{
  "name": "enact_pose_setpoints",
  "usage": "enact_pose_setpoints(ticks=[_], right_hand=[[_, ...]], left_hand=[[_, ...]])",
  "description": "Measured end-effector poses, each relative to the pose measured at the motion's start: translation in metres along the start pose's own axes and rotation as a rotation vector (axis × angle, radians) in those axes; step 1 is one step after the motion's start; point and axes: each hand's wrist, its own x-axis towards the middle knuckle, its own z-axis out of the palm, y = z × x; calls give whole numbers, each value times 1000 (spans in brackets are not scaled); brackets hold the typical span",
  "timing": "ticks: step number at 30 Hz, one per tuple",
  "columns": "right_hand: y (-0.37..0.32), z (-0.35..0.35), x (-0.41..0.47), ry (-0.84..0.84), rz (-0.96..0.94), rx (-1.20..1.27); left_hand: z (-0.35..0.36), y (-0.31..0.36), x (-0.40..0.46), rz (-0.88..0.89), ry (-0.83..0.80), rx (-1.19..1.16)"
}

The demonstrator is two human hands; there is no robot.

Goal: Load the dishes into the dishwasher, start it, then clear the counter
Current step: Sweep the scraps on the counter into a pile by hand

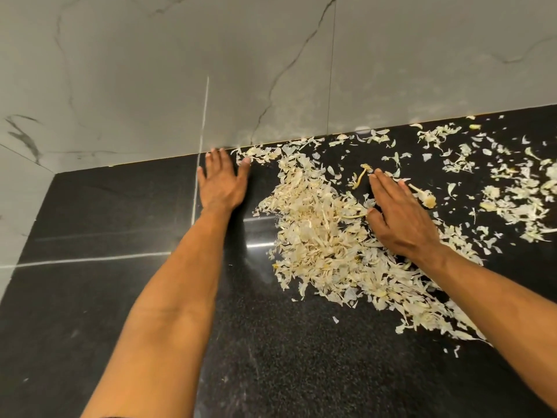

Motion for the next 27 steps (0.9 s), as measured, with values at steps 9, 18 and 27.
enact_pose_setpoints(ticks=[9,18,27], right_hand=[[1,-4,-2,-7,7,15],[1,-6,-3,-37,5,19],[0,-7,-2,-53,-3,16]], left_hand=[[23,100,-20,311,-106,-73],[16,87,-19,236,-7,-279],[25,94,-24,238,-83,-97]])
